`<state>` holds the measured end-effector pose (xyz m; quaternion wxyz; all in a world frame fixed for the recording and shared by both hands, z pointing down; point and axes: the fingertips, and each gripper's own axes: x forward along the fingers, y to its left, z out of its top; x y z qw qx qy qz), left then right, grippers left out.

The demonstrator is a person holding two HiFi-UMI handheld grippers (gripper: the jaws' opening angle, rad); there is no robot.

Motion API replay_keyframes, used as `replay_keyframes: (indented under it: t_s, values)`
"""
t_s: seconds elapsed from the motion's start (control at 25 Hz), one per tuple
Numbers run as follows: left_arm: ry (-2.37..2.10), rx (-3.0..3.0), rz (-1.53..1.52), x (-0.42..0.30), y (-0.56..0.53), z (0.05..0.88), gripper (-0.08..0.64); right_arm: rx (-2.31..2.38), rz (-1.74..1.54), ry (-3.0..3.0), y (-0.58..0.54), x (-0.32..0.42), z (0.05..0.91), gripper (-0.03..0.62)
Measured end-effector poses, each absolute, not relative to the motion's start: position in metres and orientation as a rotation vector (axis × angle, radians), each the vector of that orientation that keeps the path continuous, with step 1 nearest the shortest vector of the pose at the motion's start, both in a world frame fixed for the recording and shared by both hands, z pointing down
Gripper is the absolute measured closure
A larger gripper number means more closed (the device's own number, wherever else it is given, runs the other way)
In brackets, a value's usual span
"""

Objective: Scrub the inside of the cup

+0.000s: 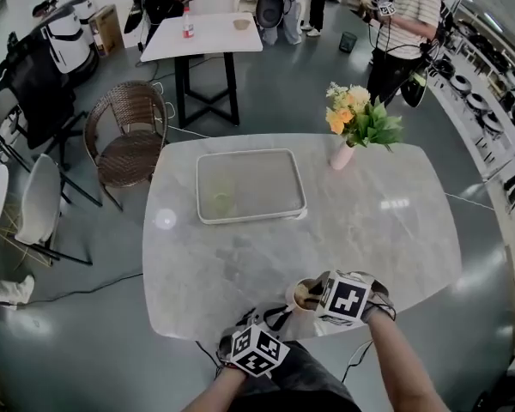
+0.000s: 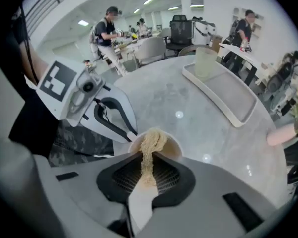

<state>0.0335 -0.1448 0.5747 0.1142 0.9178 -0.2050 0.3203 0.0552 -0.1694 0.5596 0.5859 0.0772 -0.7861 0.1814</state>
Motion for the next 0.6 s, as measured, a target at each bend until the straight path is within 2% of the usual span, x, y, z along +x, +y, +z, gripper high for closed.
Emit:
replay_keyframes:
  t_s: [0.16,0.36,0.6]
  values:
    - [-0.600,2.682,0.939,0.033,-0.143,0.575,0.508,0.315,0.406,-1.921,-0.180,0.060,0.537,0.532]
    - [-0.597,2.680,0.933,0.034,-0.138,0.576,0.508,0.372,0.050,-1.809,-0.189,0.074,0.529,0.532]
    - [-0.589,2.681,0.922,0.035,-0.135,0.576,0.509,0.190,-0.314,-1.598,-0.189,0.068,0.558,0.532]
